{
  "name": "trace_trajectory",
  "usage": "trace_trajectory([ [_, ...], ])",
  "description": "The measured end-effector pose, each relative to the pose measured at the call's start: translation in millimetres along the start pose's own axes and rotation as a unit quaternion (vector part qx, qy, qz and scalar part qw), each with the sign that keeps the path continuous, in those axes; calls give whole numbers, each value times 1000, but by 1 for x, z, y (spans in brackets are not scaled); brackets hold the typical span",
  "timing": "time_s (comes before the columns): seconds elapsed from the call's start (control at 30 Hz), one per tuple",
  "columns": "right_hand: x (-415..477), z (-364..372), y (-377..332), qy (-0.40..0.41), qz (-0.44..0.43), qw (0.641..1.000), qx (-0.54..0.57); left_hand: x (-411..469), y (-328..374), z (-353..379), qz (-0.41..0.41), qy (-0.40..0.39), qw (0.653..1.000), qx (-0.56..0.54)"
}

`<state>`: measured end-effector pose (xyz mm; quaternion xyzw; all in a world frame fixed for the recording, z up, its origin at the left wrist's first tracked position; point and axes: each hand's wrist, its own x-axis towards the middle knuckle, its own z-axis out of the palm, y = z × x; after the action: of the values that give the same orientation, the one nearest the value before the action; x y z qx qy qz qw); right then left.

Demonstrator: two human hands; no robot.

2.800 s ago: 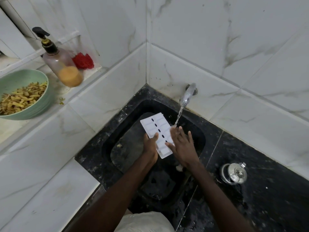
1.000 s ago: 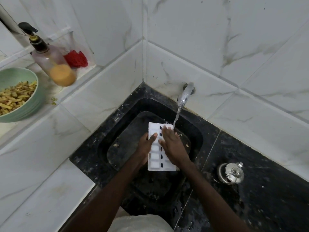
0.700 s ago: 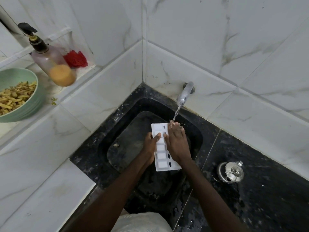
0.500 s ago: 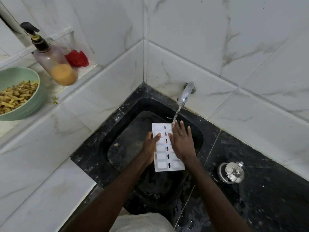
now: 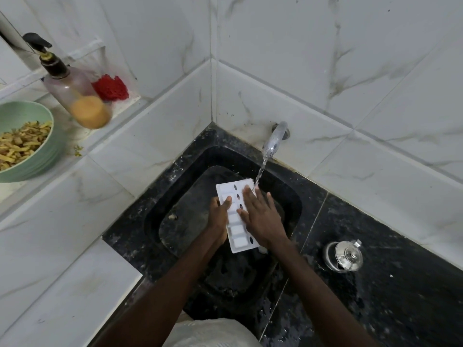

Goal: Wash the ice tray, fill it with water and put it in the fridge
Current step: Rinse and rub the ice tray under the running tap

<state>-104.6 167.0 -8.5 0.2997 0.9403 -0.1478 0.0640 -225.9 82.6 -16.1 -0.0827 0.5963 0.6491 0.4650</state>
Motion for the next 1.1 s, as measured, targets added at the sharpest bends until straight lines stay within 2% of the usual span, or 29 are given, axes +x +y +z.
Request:
trace_trajectory([
  [0.07,-9,5,5,-5,-15,1000,-25,4,3,-4,2,15,1000,-16],
  [0.23,-7,1,13,-12,48,998,-42,0,-1,3,5,14,1000,-21],
  [0.43,-25,11,12,-20,-20,999,-44,7,3,0,15,48,998,-28],
  [0.6,-15,4,11,-20,37,999,-19,7,4,3,19,58,998,-23],
  [0.77,-27,12,-2,-27,-5,999,-27,9,6,0,24,68,997,-32],
  [0.97,-22,7,5,-21,45,999,-17,6,-2,4,19,61,997,-52],
  [1.1,-33,12,-2,-27,5,999,-36,11,-2,4,26,87,994,-63],
])
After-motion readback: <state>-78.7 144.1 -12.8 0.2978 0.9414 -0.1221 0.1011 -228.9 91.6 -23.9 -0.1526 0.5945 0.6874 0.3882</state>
